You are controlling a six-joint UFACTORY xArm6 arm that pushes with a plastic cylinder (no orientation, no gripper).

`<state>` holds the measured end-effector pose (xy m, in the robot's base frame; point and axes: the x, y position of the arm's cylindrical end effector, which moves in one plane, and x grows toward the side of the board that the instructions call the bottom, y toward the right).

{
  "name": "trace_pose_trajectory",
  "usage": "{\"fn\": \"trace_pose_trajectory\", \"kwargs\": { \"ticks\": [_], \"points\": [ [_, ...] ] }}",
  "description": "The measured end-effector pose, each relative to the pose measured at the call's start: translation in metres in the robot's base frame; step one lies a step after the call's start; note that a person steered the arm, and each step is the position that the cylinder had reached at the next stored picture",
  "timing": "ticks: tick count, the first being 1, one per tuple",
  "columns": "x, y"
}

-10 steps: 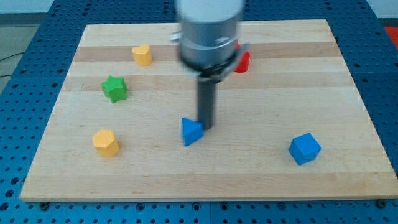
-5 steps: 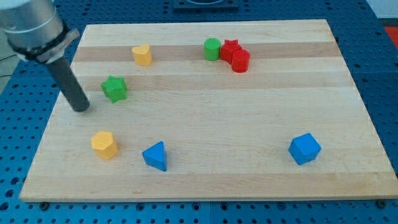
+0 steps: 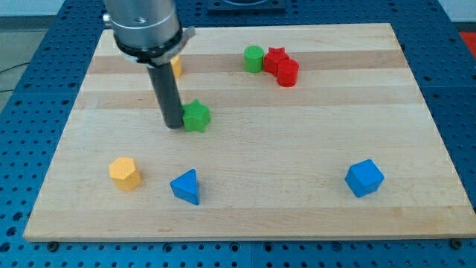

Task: Push the green star into the green circle

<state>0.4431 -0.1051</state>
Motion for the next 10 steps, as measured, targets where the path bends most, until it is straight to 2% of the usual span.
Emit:
{"fn": "trace_pose_trajectory", "kwargs": {
  "ticks": [4, 6, 8, 10],
  "points": [
    [-0.008, 0.093],
    [-0.01, 0.121],
    [-0.027, 0.118],
    [-0.065, 0.102]
  ]
}}
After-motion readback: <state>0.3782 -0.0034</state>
